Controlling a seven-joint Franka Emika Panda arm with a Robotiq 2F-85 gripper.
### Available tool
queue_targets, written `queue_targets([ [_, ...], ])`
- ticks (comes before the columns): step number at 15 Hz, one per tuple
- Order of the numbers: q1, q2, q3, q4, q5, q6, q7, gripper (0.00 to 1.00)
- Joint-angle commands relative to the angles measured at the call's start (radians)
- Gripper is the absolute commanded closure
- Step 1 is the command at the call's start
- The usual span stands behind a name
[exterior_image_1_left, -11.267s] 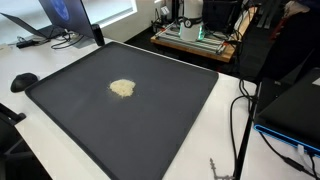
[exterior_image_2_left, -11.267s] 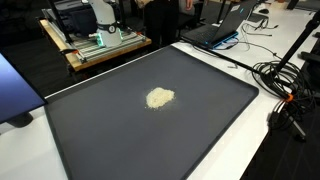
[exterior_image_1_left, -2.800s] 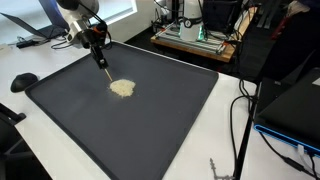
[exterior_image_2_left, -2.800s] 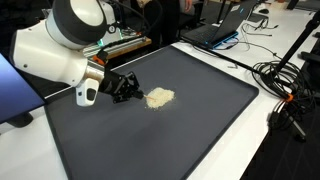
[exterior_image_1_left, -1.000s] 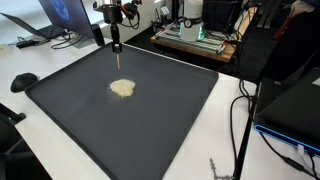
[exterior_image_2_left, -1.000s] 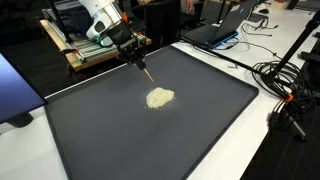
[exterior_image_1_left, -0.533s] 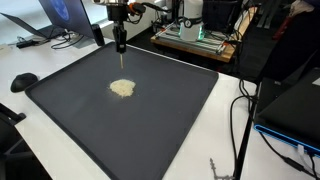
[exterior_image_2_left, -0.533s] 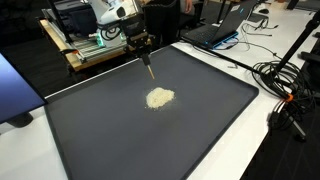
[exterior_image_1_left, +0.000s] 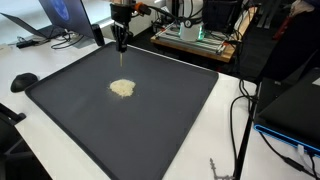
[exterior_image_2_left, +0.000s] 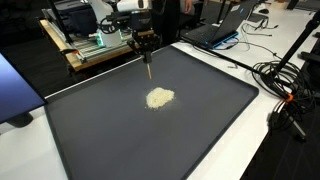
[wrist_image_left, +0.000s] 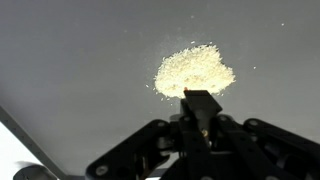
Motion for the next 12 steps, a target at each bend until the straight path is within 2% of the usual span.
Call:
queue_targets([
  [1, 0.024, -0.04, 0.015, 0.023, -0.191, -0.076, 0.109, 0.97],
  [5, 0.051, -0.026, 0.062, 0.083, -0.262, -0.169, 0.092, 0.97],
  [12, 0.099, 0.062, 0.123, 0.247, -0.265, -0.39, 0.004, 0.97],
])
